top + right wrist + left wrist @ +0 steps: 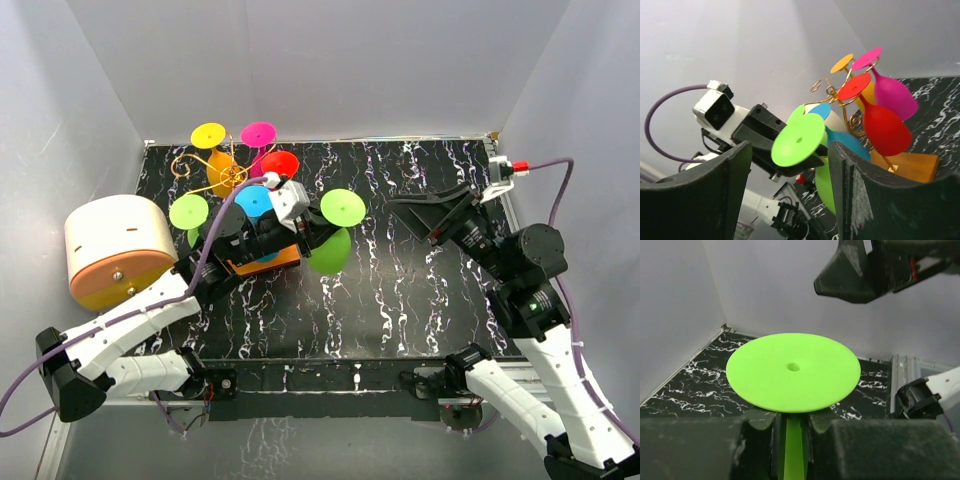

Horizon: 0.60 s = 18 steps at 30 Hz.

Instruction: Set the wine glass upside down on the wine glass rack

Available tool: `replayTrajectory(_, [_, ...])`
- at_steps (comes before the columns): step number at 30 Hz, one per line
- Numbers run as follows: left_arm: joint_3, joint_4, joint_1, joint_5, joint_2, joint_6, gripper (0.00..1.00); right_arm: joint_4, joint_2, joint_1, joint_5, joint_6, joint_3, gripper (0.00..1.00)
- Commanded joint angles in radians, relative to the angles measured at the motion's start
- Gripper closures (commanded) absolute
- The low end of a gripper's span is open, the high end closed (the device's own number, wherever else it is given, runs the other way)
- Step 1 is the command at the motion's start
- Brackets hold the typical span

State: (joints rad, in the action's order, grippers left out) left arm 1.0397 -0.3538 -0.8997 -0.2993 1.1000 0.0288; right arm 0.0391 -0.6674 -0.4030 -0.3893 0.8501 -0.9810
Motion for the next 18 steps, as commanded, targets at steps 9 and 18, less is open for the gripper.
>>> replayTrajectory(9, [-0.063,-0.095,-0.003,-0.048,-0.053,-0.153,1.0,0.025,-0.096,0.004,-0.091,0.126,-0.071,0.48])
replayTrajectory(18, [-0.07,-0.145,-0.002,-0.06,-0.029,-0.143,1.0,-0.1,-0.135,0.004,-0.218,0.196,-0.026,0.47])
